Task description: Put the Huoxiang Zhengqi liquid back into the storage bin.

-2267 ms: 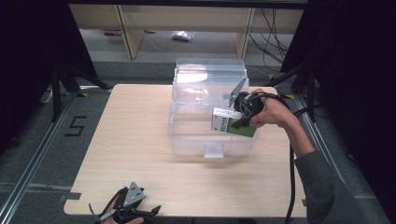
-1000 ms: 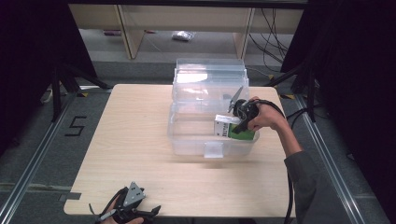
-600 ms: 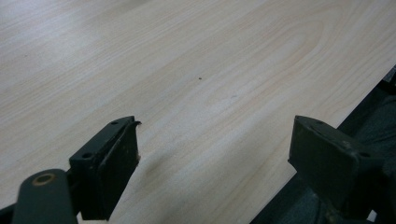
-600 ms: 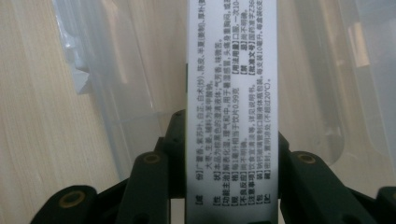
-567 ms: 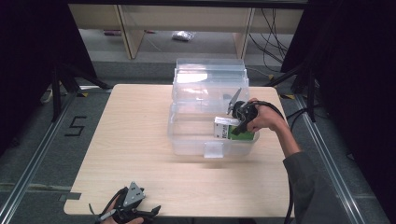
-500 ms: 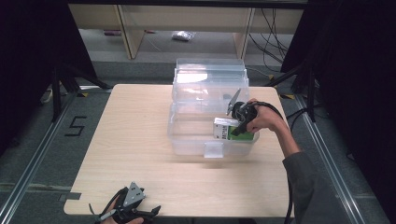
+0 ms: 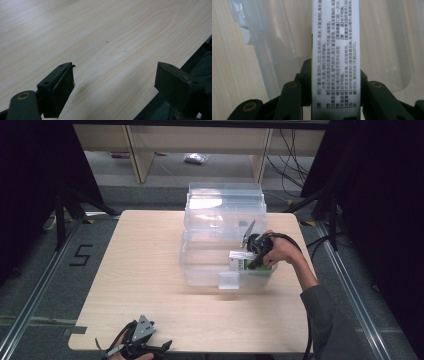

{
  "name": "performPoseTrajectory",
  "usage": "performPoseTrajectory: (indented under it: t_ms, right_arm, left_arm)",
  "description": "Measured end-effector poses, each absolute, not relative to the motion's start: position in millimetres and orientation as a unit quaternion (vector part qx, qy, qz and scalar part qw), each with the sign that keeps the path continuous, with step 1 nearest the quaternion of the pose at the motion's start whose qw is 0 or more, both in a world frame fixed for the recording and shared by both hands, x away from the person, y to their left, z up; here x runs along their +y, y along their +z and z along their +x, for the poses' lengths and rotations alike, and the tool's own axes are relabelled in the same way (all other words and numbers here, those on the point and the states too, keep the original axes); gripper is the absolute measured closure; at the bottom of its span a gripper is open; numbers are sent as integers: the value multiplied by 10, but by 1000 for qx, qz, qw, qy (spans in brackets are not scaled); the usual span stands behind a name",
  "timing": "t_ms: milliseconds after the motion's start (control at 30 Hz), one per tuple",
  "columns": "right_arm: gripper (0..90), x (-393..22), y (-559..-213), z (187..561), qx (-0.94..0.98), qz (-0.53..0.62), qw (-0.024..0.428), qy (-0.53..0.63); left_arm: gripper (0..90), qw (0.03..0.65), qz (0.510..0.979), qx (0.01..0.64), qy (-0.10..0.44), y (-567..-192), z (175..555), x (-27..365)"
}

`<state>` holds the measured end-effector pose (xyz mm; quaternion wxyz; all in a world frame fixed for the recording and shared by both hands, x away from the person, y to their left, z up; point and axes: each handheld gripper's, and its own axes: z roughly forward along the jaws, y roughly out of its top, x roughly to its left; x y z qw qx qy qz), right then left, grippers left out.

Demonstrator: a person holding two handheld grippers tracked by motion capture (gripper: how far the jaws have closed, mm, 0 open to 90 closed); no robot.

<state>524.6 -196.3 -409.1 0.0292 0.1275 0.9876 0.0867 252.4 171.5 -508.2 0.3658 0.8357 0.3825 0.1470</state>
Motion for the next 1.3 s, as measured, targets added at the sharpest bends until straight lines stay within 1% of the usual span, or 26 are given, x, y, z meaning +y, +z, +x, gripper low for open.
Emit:
performPoseTrajectory:
  t_ms: [333,433,500,567,600,667,733,833,867,967,1100,1133,1167,1200,1300]
  right_arm:
    - [628,-1914,-4150,5251,990,122,25,62]
    - [612,-1920,-4143,5246,990,125,23,59]
    - [601,-1919,-4093,5209,988,139,25,66]
    - [556,-1926,-4046,5194,989,130,19,70]
    - [548,-1934,-4016,5173,987,141,18,72]
    - [543,-1957,-3967,5166,986,145,20,79]
    - [499,-1982,-3932,5151,983,163,26,85]
    - [486,-1999,-3915,5143,979,181,23,96]
    - [460,-2029,-3888,5145,978,179,29,99]
    - [451,-2062,-3818,5135,977,179,22,116]
    - [437,-2092,-3762,5115,974,184,35,125]
    - [437,-2090,-3749,5094,972,194,28,130]
    - [435,-2103,-3730,5093,972,193,36,126]
    - [435,-2104,-3708,5079,971,195,29,135]
    - [435,-2122,-3665,5074,969,197,38,141]
  left_arm:
    - [152,363,835,384,152,-5085,2531,1715]
    - [152,364,835,385,147,-5079,2522,1711]
    - [152,369,832,389,147,-5082,2520,1702]
    - [152,360,837,383,151,-5085,2527,1714]
    - [152,360,837,383,151,-5083,2528,1714]
    - [152,363,836,382,152,-5087,2532,1714]
    - [152,360,838,382,151,-5083,2527,1715]
    - [152,362,836,384,150,-5086,2527,1711]
    - [152,368,832,388,147,-5088,2524,1703]
    - [152,360,837,384,148,-5089,2530,1713]
    - [152,358,838,383,150,-5086,2533,1716]
    - [152,361,836,386,148,-5091,2530,1710]
    - [152,357,839,382,150,-5086,2532,1719]
    - [152,358,837,384,150,-5088,2534,1716]
    - [152,357,839,383,151,-5085,2533,1718]
